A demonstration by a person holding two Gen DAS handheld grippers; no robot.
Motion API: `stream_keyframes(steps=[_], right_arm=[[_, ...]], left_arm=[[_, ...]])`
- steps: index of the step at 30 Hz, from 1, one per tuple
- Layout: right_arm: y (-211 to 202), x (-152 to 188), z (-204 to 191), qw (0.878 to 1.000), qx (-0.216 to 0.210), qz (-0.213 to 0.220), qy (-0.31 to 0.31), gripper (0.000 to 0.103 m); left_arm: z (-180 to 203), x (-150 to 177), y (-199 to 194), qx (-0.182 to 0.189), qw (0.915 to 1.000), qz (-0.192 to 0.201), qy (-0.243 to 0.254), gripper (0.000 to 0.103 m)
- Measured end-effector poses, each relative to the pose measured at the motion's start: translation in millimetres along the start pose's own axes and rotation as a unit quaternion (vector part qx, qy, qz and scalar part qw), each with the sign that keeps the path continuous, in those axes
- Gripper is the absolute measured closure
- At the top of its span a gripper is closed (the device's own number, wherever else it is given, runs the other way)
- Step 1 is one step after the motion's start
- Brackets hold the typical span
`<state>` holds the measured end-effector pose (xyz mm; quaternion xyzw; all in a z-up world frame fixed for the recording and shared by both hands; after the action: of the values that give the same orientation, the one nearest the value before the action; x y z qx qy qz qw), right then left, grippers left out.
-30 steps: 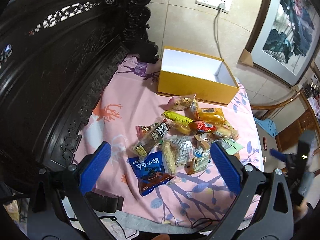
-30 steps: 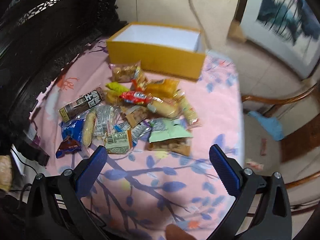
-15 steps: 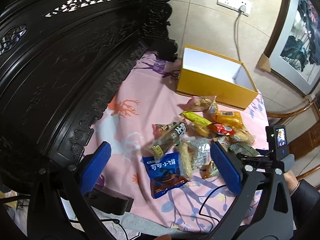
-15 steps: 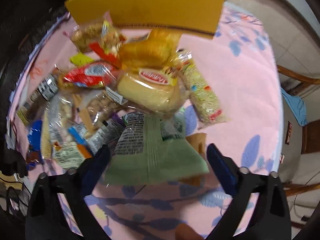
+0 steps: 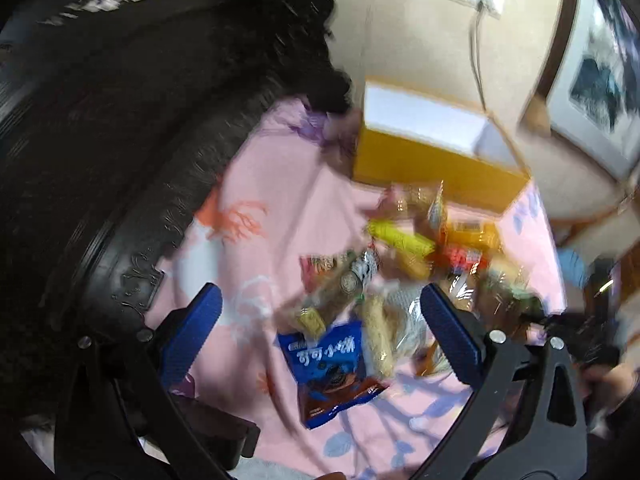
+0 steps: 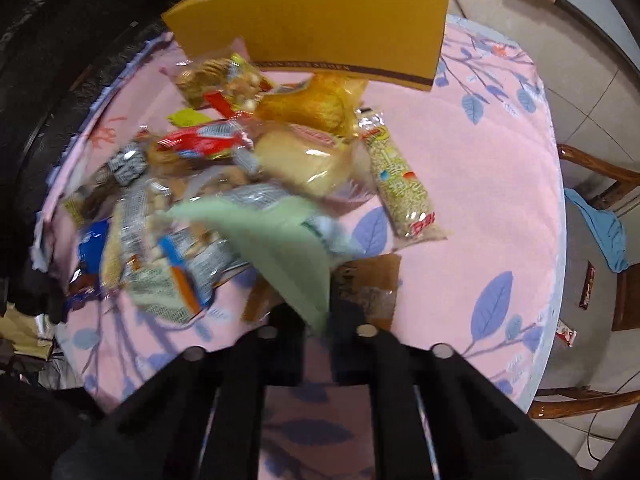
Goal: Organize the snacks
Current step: 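Grasp the blue biscuit bag with the left gripper while the right gripper grasps a green bag, then carry both bags into the yellow box and open both grippers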
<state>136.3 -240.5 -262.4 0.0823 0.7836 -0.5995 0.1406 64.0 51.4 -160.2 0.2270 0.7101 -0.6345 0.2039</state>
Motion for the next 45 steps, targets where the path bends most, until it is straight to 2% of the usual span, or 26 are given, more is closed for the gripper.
stream_keyframes(steps=[2, 5, 9, 10, 11, 12, 14, 19, 20, 21, 22, 23, 28, 29, 32, 36, 38, 40, 45], right_arm=[[-5, 7, -1, 1.000, -0.014, 0.002, 0.001, 0.103], [-9, 8, -3, 1.000, -0.026, 0.005, 0.007, 0.103], [-8, 6, -4, 0.999, -0.037, -0.001, 0.012, 0.101], [-6, 4, -3, 0.999, -0.033, -0.005, 0.012, 0.081], [-6, 2, -3, 1.000, -0.020, -0.012, 0.014, 0.046], [-7, 1, -2, 1.000, -0.016, -0.013, 0.019, 0.037], [-14, 0, 2, 0.999, -0.028, -0.013, 0.030, 0.035], [-29, -10, 19, 0.994, -0.054, -0.007, 0.091, 0.031], [-29, -17, 21, 0.992, -0.059, -0.007, 0.108, 0.026], [-29, -22, 21, 0.992, -0.061, -0.006, 0.115, 0.022], [-26, -27, 20, 0.991, -0.063, -0.004, 0.120, 0.012], [-21, -34, 17, 0.991, -0.058, -0.002, 0.124, 0.007], [33, -55, -3, 0.994, 0.009, -0.050, 0.093, 0.009], [44, -56, -6, 0.995, 0.020, -0.057, 0.085, 0.023], [55, -52, -12, 0.996, 0.055, -0.056, 0.051, 0.046], [46, -47, -11, 0.996, 0.050, -0.058, 0.043, 0.058], [34, -43, -8, 0.996, 0.042, -0.055, 0.048, 0.065], [22, -36, -3, 0.996, 0.031, -0.057, 0.058, 0.067], [-8, -19, 11, 0.993, -0.011, -0.060, 0.098, 0.068]], left_arm=[[12, 11, 21, 0.009, 0.9990, -0.029, 0.034, 0.002], [26, 28, 47, 0.017, 0.9954, -0.076, 0.055, 0.002], [31, 47, 73, 0.017, 0.9912, -0.116, 0.061, 0.002], [29, 51, 79, 0.018, 0.9905, -0.124, 0.057, 0.002], [27, 53, 83, 0.017, 0.9898, -0.130, 0.056, 0.002], [25, 56, 90, 0.019, 0.9888, -0.139, 0.052, 0.002], [23, 61, 100, 0.014, 0.9865, -0.156, 0.048, 0.002], [20, 68, 120, 0.044, 0.9841, -0.172, 0.006, 0.002], [20, 69, 124, 0.046, 0.9832, -0.177, -0.001, 0.002], [20, 74, 133, 0.042, 0.9789, -0.200, -0.007, 0.002], [20, 79, 142, 0.042, 0.9738, -0.223, -0.013, 0.002], [20, 84, 148, 0.052, 0.9712, -0.231, -0.026, 0.002], [22, 88, 144, 0.048, 0.9762, -0.210, -0.027, 0.003], [21, 89, 141, 0.050, 0.9775, -0.203, -0.028, 0.008], [17, 94, 126, 0.052, 0.9801, -0.188, -0.038, 0.025], [14, 95, 111, 0.064, 0.9816, -0.174, -0.046, 0.031], [12, 94, 101, 0.071, 0.9822, -0.165, -0.053, 0.038], [9, 94, 85, 0.087, 0.9834, -0.146, -0.063, 0.047], [16, 81, 53, 0.101, 0.9886, -0.104, -0.042, 0.047]])
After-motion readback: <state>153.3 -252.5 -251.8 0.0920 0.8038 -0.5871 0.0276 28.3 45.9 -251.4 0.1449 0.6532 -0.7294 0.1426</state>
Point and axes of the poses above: each gripper's, at about its wrist camera, not at the fingertips, and y roughly the way its jaws point, z to its right, x to its underside, the point moved 1 cm from there along y, roughly the way its jaws point, and after that the axes turned 13 degrees about y, right-handed, at the moved point
